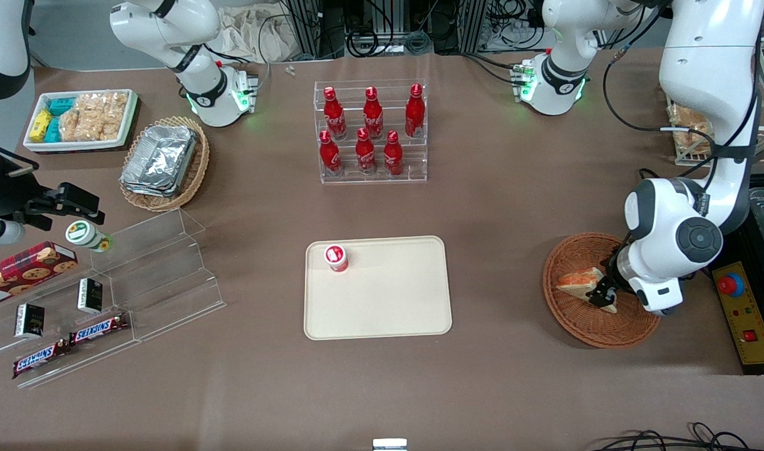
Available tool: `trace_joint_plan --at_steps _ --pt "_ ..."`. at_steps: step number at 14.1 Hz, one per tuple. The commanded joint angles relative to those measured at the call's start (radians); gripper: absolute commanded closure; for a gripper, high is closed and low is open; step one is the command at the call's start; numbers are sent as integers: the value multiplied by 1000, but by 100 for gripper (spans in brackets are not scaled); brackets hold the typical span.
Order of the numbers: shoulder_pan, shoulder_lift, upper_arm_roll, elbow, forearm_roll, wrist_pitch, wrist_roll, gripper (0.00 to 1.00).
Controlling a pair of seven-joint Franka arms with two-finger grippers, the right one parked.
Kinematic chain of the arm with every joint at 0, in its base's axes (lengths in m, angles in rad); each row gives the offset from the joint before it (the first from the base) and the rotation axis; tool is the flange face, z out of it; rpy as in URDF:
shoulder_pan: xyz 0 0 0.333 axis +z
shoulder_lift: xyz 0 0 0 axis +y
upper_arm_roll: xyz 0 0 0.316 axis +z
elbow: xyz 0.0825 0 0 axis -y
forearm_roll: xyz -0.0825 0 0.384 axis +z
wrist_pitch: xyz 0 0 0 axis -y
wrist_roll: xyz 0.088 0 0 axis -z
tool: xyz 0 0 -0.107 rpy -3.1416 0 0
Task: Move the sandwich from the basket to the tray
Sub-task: 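Lower the open left gripper over the wrapped sandwich in the basket, then close the left gripper on the sandwich's wrapped end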
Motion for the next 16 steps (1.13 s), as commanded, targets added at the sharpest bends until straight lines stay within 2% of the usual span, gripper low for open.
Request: trace_joint_plan --at_steps 1,6,8,10,12,16 --pt "2 -36 -6 -35 17 47 -66 31" --pt "2 -75 -13 -12 3 -10 -78 83" --pt "2 -86 -14 13 3 -48 -67 100" --pt "-6 -118 -14 25 8 -81 -57 100" --pt "-13 -138 -19 56 8 -137 64 100" --pt "-15 -126 -40 268 17 -423 317 100"
